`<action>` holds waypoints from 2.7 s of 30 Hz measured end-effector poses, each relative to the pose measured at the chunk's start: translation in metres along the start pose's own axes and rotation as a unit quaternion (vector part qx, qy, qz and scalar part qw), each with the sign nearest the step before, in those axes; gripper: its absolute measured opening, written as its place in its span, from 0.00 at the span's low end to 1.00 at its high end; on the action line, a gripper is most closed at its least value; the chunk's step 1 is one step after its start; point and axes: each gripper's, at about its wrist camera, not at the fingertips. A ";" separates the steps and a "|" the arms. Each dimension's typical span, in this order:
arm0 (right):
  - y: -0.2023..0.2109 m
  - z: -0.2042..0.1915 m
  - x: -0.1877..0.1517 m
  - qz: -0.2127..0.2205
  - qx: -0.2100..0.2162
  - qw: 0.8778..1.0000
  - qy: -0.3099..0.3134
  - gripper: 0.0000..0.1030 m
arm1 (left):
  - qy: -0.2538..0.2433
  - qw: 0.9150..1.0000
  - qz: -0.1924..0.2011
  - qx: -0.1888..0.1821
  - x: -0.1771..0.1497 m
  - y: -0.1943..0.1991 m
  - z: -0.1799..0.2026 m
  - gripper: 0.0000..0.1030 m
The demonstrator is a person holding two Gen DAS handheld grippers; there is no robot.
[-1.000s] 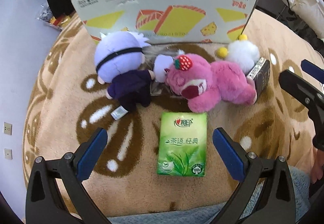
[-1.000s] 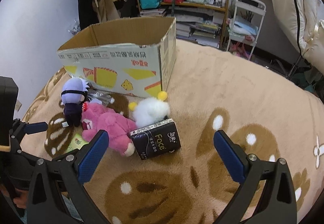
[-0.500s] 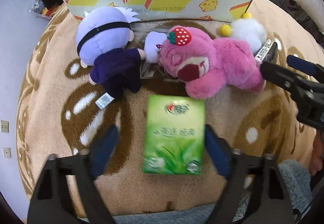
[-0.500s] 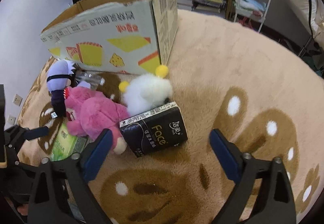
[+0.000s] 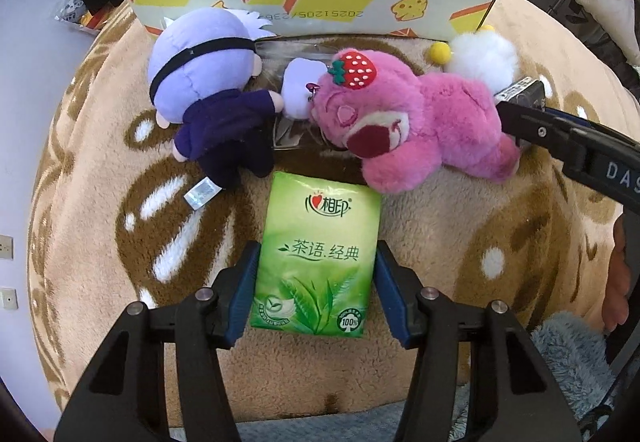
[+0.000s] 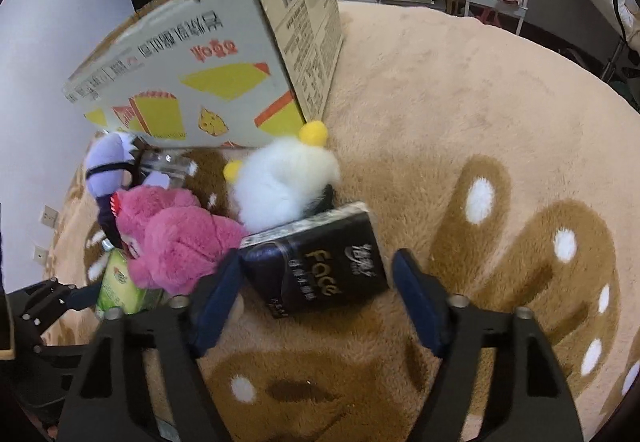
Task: Organize soft objects
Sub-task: 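Grasp the green tea tissue pack with the left tool while the right tool grasps the black 'Face' pack, then lift the green pack with the left tool while the right tool carries the black pack over the box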
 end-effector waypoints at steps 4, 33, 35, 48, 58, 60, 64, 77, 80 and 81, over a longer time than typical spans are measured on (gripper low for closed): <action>-0.001 0.001 0.000 0.000 0.003 1.000 -0.001 0.73 | 0.002 1.000 -0.001 0.004 0.001 0.001 0.005 0.53; 0.060 -0.007 -0.016 0.092 -0.015 0.996 0.000 0.73 | 0.022 0.994 0.090 0.053 -0.016 0.053 0.003 0.53; 0.073 -0.009 -0.017 0.115 -0.017 0.993 0.005 0.73 | 0.023 0.992 0.112 0.053 -0.019 0.066 0.003 0.53; 0.144 -0.048 -0.032 0.248 -0.040 0.966 0.057 0.73 | 0.052 0.970 0.228 0.060 -0.032 0.128 -0.012 0.53; 0.191 -0.062 -0.027 0.329 -0.052 0.940 0.070 0.73 | 0.052 0.934 0.347 0.070 -0.043 0.191 -0.012 0.52; 0.197 -0.063 -0.025 0.337 -0.049 0.938 0.070 0.73 | 0.053 0.928 0.362 0.071 -0.043 0.202 -0.012 0.52; 0.206 -0.065 -0.019 0.349 -0.045 0.933 0.070 0.73 | 0.049 0.918 0.387 0.071 -0.041 0.218 -0.012 0.52; 0.204 -0.062 0.004 0.366 -0.038 0.927 0.064 0.73 | 0.035 0.898 0.430 0.087 -0.009 0.229 -0.011 0.53; 0.200 -0.059 0.014 0.369 -0.036 0.927 0.063 0.73 | 0.040 0.899 0.429 0.077 0.005 0.225 -0.015 0.52; 0.198 -0.058 0.017 0.369 -0.035 0.926 0.063 0.73 | 0.038 0.899 0.429 0.076 0.012 0.224 -0.016 0.52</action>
Point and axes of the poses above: each gripper's, at about its wrist camera, not at the fingertips, and y roughly against the way its jaws point, z to its right, x to its top
